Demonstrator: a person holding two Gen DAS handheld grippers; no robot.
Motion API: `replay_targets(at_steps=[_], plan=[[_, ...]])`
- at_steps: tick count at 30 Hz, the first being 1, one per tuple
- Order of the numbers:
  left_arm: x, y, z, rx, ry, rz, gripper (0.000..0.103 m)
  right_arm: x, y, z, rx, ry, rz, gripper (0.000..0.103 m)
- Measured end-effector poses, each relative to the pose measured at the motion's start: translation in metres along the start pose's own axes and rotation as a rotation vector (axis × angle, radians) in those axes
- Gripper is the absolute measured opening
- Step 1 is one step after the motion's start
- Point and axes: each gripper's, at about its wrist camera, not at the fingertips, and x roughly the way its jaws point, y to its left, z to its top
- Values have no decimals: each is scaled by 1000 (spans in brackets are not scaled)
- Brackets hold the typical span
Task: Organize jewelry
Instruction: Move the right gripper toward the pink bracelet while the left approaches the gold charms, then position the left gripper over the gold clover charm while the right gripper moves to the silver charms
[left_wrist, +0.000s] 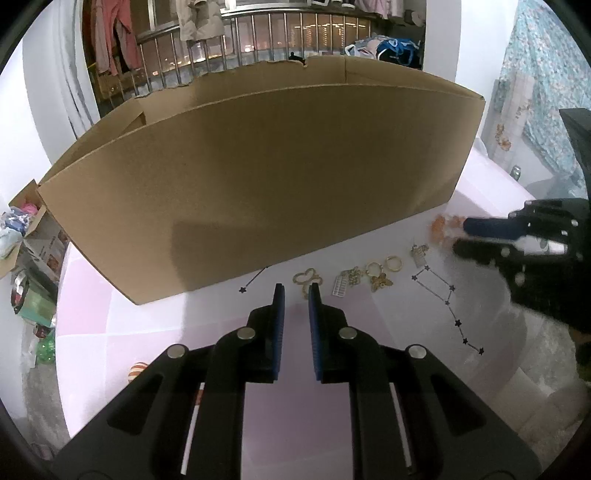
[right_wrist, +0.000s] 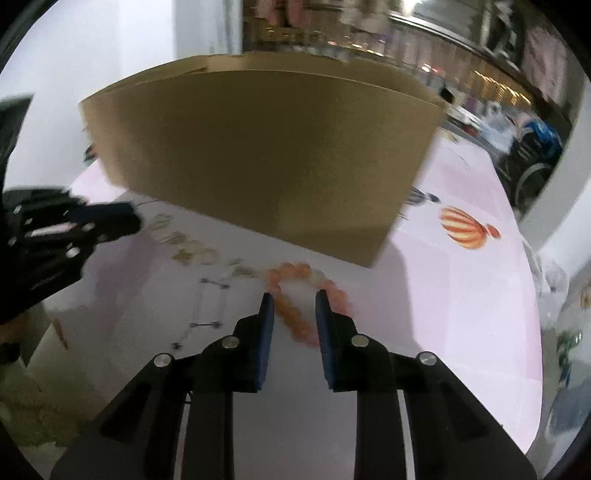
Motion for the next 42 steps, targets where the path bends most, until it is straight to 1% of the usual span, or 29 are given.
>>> replay_targets(at_steps=[2,4,6,8,14,20,25,32,33,37,38,39,42], plan=[[2,1,-1,-5,5,-7,12,0,-11,1,50,4,-25,23],[3,3,0,-5,9,-10,12,0,-21,1,100,11,-31,23],[3,4,1,2,8,-12,12,-2,-24,2,128,13,-21,23],[4,6,3,12,8,-14,12,-6,-25,3,151,6,9,23],[8,3,4,39,18,-22,12,-20,-19,6,144,-55,52,24],[15,0,10,48,40,-45,12,-16,-14,8,147,-53,76,24],[20,-4,16,63,39,-29,13,-13,-13,10,152,-60,93,24],[25,-6,22,43,50,-26,13,-11,-10,8,148,-64,110,24],[23,-4,16,38,49,-27,13,-11,-10,8,149,-65,112,24],[22,-2,14,51,46,-20,13,-11,-10,8,156,-68,118,24],[21,-3,13,60,45,-21,11,-11,-11,8,157,-70,121,24],[22,-4,13,63,46,-29,5,-12,-11,8,158,-71,122,24],[21,-6,13,86,50,-22,5,-13,-10,7,160,-75,125,24]])
